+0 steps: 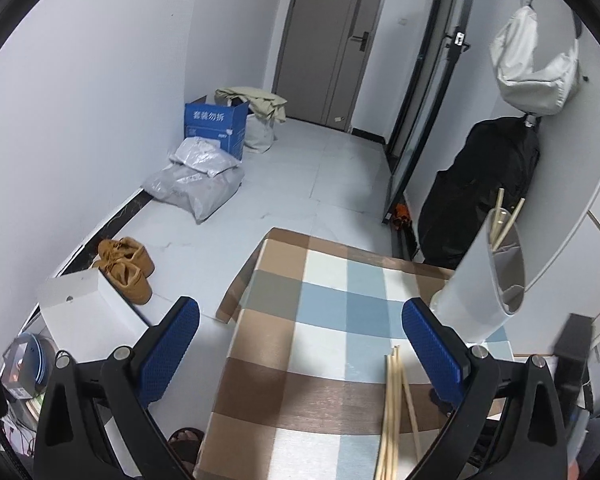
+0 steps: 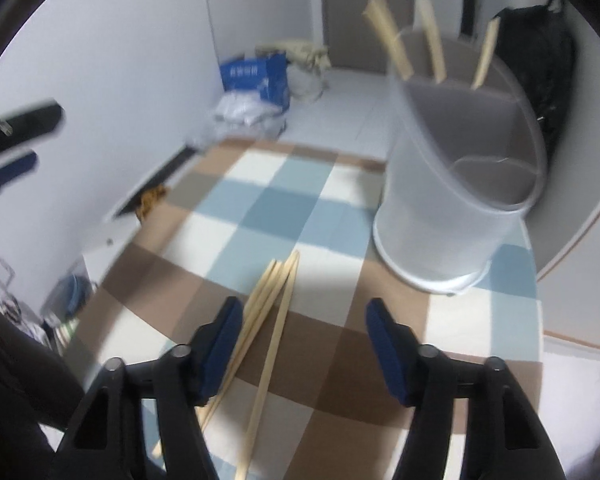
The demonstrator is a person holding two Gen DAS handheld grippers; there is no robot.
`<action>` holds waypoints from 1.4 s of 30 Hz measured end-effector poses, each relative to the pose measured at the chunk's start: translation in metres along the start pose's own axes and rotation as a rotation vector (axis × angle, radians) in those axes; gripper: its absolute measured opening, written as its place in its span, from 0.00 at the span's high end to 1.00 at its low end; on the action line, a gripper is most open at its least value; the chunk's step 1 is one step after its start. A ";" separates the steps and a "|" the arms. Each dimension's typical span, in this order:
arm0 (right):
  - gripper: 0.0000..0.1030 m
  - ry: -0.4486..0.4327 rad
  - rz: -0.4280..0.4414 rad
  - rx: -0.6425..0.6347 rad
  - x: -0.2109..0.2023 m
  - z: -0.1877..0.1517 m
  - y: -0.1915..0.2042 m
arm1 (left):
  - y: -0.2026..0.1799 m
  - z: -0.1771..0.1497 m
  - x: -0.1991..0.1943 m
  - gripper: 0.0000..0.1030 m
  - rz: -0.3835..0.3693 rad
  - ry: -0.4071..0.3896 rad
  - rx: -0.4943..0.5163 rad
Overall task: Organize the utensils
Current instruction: 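Lower both open grippers toward the chopstick bundle on the mat, then pinch one chopstick with the right gripper and lift it toward the holder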
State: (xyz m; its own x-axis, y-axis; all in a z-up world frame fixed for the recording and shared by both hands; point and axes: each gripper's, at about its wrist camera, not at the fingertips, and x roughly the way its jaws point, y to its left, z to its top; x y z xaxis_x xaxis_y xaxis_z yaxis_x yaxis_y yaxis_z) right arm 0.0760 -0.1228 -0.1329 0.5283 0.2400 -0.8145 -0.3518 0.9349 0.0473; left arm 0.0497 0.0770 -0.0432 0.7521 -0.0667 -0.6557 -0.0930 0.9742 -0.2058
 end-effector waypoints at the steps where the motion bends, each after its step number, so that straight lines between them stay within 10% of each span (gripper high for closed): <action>1: 0.50 0.026 -0.007 -0.010 0.008 0.001 0.002 | 0.002 0.001 0.001 0.04 0.001 0.005 -0.005; 8: 0.69 0.138 -0.054 -0.052 0.046 0.003 0.007 | 0.015 0.003 0.009 0.04 0.005 0.042 -0.049; 25: 0.72 0.159 -0.091 -0.098 0.072 0.031 0.023 | 0.030 0.006 0.013 0.04 0.000 0.078 -0.108; 32: 0.96 0.151 -0.055 -0.069 0.079 0.036 0.022 | 0.031 0.004 0.019 0.04 0.015 0.102 -0.105; 42: 0.96 -0.039 -0.002 0.030 0.014 0.039 0.006 | 0.018 -0.009 0.033 0.04 -0.014 0.207 -0.026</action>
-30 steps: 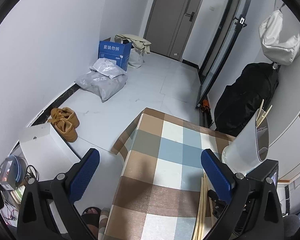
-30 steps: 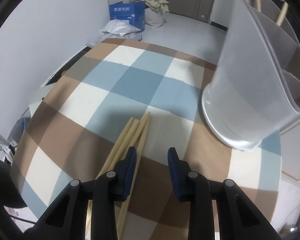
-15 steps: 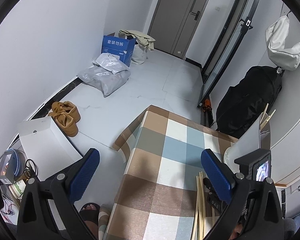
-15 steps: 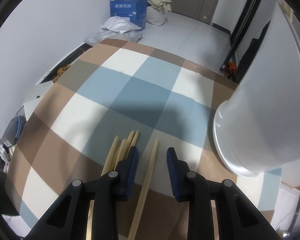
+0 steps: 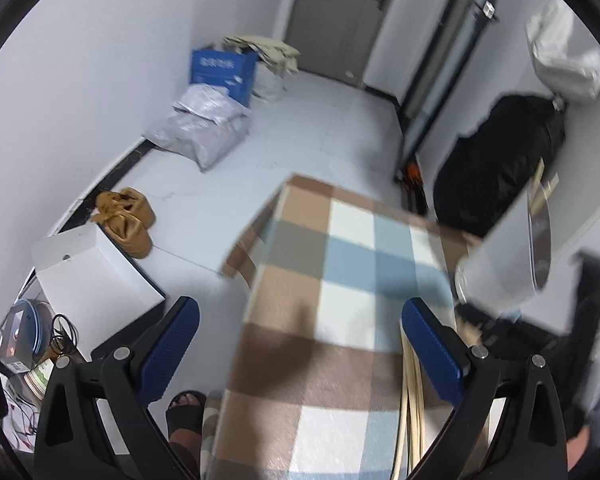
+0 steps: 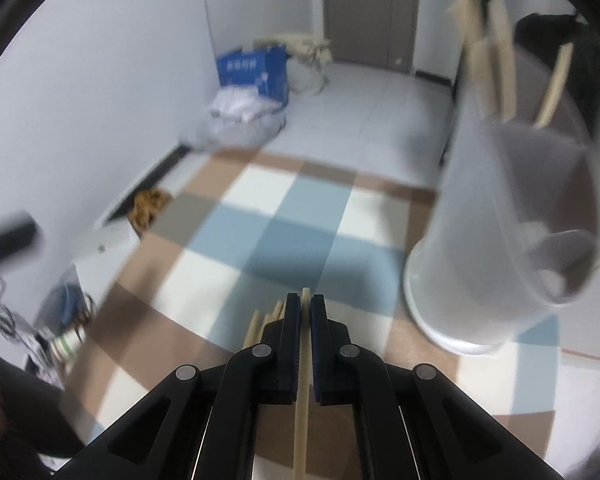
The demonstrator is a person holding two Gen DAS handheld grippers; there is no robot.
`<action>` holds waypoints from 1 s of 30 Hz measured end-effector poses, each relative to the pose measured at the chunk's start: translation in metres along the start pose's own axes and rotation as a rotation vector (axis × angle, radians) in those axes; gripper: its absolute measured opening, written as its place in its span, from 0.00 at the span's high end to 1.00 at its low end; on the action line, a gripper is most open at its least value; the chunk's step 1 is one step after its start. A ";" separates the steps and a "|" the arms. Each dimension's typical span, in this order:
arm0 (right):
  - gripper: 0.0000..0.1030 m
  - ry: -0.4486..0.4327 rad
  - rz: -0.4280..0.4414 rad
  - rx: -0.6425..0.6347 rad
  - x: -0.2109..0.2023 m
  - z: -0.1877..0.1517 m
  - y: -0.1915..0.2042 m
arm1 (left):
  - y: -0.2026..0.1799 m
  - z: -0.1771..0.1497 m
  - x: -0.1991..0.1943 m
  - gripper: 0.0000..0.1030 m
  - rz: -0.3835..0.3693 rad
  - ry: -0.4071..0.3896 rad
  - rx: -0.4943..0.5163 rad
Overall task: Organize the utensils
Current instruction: 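Pinch one chopstick with the right gripper and lift it toward the holder, then pinch a chopstick with the left gripper while the right gripper holds its chopstick above the holder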
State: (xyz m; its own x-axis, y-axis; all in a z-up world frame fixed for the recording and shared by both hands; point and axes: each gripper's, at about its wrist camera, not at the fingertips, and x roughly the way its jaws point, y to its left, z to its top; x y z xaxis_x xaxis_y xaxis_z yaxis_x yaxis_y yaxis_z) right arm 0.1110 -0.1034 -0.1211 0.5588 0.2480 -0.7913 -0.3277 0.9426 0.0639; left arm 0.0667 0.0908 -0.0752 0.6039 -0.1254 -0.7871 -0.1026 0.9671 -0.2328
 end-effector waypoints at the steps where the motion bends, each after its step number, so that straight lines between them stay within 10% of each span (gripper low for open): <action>1: 0.96 -0.022 0.008 0.018 -0.008 0.000 -0.004 | -0.006 -0.004 0.004 0.04 -0.014 0.031 0.026; 11: 0.96 -0.212 0.131 0.310 -0.072 -0.022 -0.067 | -0.049 -0.051 0.035 0.04 -0.112 0.325 0.235; 30: 0.96 -0.306 0.147 0.393 -0.104 -0.043 -0.109 | -0.068 -0.063 0.065 0.04 0.186 0.360 0.323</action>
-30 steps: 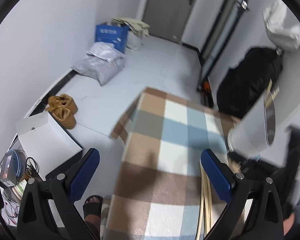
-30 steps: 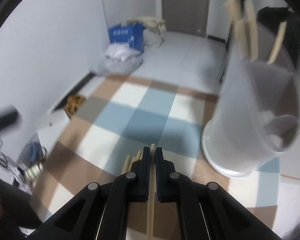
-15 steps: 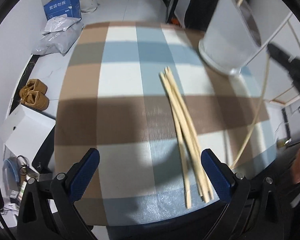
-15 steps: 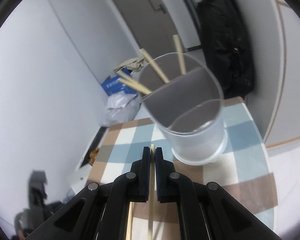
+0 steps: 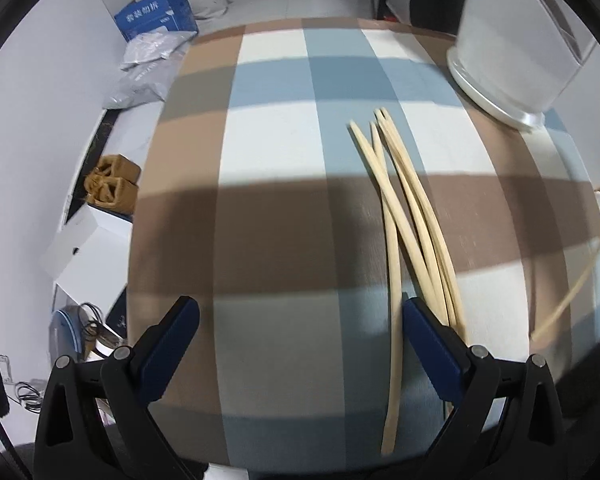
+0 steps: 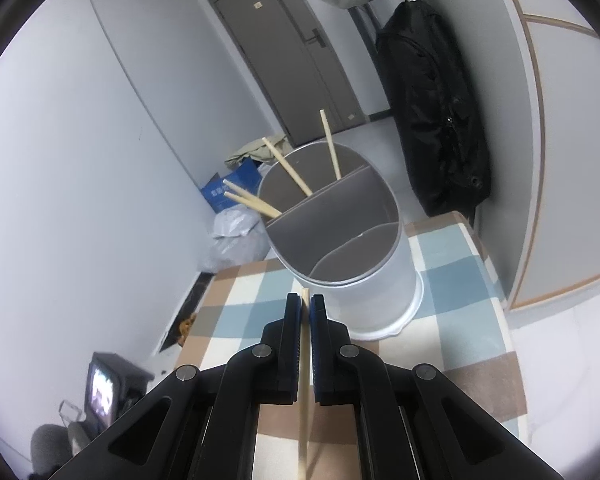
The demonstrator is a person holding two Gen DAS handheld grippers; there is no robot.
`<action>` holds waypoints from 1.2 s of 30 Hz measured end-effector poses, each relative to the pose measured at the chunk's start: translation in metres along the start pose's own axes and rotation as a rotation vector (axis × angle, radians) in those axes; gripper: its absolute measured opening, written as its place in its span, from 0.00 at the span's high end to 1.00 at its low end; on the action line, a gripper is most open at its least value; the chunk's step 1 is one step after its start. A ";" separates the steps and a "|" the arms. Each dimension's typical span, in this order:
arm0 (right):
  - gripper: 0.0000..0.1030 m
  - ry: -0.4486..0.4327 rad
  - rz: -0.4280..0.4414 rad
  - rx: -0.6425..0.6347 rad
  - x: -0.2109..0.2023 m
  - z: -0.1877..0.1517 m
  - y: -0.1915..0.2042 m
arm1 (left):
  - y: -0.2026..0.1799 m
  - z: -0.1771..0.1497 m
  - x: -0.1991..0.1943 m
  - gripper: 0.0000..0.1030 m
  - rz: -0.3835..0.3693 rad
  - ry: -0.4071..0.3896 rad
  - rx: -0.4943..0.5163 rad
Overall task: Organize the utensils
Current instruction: 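Pinch a chopstick with the left gripper while the right gripper holds its chopstick above the holder, then carry both chopsticks up over the white holder with both grippers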
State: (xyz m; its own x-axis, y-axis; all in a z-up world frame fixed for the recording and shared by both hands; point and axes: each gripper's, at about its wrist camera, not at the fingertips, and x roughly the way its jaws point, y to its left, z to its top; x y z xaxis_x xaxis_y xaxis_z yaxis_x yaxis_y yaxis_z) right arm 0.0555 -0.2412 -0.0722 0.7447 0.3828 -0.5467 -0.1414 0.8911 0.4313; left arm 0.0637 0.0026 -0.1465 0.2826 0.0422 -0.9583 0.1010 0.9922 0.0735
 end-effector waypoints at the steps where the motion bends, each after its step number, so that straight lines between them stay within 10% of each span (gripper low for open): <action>1: 0.96 0.000 0.002 -0.002 0.000 0.000 0.001 | -0.001 0.002 0.001 0.04 0.012 -0.003 0.000; 13: 0.96 0.048 0.014 -0.005 0.009 0.004 -0.005 | -0.006 0.037 0.016 0.15 0.038 -0.046 -0.006; 26: 0.96 0.065 0.018 0.003 0.018 0.014 -0.011 | -0.028 0.060 0.013 0.99 -0.088 0.016 0.045; 36: 0.96 0.076 0.037 0.014 0.020 0.022 -0.012 | -0.008 0.060 0.012 1.00 -0.144 0.011 -0.038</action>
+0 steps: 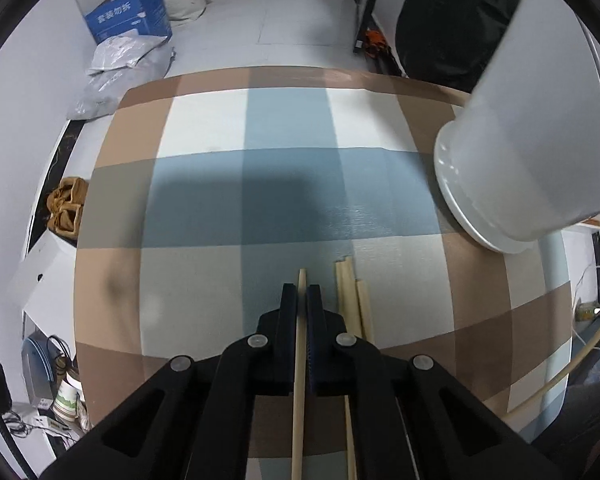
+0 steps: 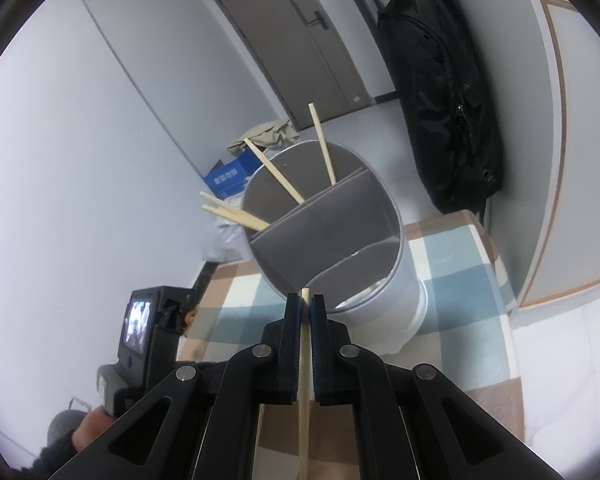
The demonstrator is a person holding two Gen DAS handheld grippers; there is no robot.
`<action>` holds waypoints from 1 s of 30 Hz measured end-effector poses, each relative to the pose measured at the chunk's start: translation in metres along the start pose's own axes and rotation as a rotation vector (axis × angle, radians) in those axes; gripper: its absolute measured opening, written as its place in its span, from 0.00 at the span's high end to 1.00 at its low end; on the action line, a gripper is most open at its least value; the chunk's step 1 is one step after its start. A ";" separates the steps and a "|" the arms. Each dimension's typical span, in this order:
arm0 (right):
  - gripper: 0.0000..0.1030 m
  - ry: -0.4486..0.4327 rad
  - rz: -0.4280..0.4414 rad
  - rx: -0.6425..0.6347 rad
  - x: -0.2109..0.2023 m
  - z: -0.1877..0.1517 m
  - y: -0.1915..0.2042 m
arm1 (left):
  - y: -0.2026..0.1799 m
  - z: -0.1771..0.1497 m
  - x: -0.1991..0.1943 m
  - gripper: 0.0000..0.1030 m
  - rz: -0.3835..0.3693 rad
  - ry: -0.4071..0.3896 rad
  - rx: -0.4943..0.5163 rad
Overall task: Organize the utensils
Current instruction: 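Carry both chopsticks up over the white holder with both grippers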
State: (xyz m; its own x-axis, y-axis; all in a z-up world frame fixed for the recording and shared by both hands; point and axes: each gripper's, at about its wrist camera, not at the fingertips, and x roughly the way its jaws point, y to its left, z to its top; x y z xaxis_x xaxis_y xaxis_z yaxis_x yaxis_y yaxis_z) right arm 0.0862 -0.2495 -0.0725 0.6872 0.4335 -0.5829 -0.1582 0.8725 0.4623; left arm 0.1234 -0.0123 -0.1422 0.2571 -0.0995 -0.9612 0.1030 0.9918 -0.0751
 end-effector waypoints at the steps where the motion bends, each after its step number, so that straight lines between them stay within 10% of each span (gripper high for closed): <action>1: 0.96 -0.002 0.000 -0.001 -0.001 0.000 0.001 | 0.002 -0.001 -0.003 1.00 -0.007 -0.005 -0.011; 17: 0.96 -0.093 -0.006 -0.100 -0.024 -0.015 0.029 | -0.008 -0.033 -0.113 1.00 -0.116 -0.505 -0.026; 30: 0.97 -0.171 -0.080 -0.132 -0.039 -0.028 0.037 | -0.013 -0.046 -0.146 1.00 -0.148 -0.589 0.075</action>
State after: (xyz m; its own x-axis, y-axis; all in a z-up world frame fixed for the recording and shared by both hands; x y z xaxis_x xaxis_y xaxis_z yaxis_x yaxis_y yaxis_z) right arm 0.0334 -0.2274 -0.0512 0.8096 0.3270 -0.4875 -0.1818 0.9293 0.3214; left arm 0.0401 -0.0073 -0.0131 0.7211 -0.2843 -0.6319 0.2402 0.9580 -0.1569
